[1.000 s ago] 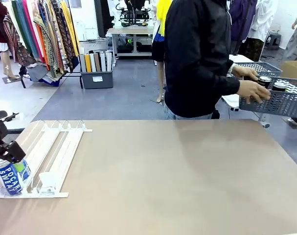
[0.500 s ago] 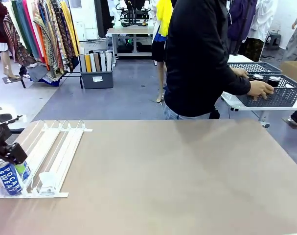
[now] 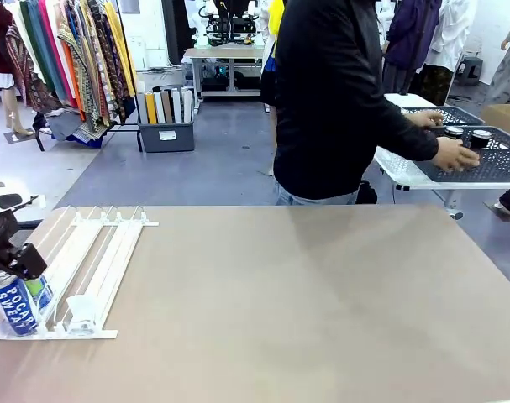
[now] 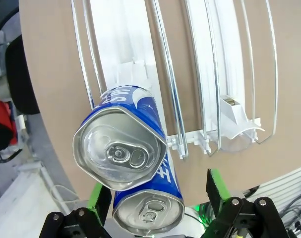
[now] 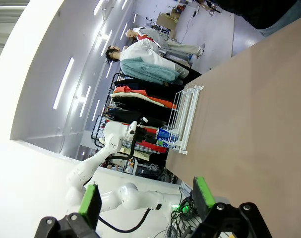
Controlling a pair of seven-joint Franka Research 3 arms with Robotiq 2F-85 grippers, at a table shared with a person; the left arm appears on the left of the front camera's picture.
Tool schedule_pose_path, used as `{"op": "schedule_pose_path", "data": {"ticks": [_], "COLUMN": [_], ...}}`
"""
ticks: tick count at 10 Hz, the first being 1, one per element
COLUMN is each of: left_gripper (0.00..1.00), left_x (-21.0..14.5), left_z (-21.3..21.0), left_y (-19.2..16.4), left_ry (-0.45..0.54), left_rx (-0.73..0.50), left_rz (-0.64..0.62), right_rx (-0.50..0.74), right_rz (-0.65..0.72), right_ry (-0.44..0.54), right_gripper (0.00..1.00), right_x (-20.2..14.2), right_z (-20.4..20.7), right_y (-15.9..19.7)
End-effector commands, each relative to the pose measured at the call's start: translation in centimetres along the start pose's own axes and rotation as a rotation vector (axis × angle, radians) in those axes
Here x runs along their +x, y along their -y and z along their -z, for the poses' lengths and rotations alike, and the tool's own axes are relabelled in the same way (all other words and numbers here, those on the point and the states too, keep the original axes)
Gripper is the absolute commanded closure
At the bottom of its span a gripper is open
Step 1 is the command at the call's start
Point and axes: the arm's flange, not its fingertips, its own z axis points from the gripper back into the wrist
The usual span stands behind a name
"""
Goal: Retrieve and store the cans from the dispenser.
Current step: Pick up one can from the Automatic Can Dispenser and place it in the middle of the table.
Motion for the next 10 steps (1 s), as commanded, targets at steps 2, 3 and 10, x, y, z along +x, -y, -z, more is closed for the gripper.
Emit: {"op": "schedule_pose_path", "data": {"ticks": [2, 3, 10], "left_gripper": [0.74, 1.0, 1.0], "left_x": [-6.1, -6.1, -6.3], "left_z": [4.2, 4.2, 3.0], "left_y": [1.2, 1.2, 0.7], "left_ry": [0.001, -0.006, -0.018], "left_rx": [0.057, 0.055, 0.052], "left_rz": [-0.03, -0.031, -0.066], "right_rx": [0.011, 0.011, 0.011], "right_rz": [-0.023, -0.023, -0.023], "right_ry": [0.003, 0.003, 0.003], "right_gripper": [0.0, 0.0, 0.0], "right_x": [0.2, 0.2, 0.2], "right_z": [-0.1, -0.1, -0.1], "right_y": [-0.2, -0.2, -0.2]}}
